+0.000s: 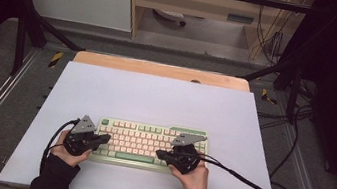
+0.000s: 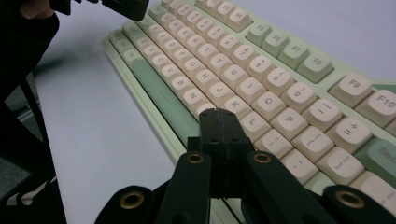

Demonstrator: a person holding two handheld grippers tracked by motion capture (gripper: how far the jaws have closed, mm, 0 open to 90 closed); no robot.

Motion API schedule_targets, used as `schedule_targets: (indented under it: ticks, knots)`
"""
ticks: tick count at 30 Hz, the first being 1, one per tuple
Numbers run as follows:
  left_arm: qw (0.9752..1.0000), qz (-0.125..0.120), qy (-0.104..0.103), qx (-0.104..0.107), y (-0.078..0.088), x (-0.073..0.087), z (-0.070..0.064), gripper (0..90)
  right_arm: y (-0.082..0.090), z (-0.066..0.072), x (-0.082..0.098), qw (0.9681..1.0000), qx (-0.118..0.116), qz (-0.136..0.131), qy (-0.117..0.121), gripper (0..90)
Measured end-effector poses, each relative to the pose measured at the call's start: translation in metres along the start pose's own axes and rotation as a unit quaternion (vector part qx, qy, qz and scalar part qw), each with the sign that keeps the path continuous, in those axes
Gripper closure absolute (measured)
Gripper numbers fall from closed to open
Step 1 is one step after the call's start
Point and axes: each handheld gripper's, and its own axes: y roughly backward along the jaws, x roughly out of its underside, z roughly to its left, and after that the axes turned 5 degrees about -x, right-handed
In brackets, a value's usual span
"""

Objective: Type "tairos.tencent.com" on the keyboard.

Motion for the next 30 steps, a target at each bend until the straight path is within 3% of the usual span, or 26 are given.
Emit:
schedule_targets:
  ticks: [17,30]
  knots:
    - [1.0000,0.000,0.002,0.003,-0.001,0.001,0.001,89.8,-0.030,0.010,-0.016,0.9999,-0.002,0.008,0.015,90.0]
    - [1.0000,0.000,0.002,0.003,-0.001,0.001,0.001,89.8,-0.049,0.010,-0.018,0.9999,-0.007,0.009,0.009,90.0]
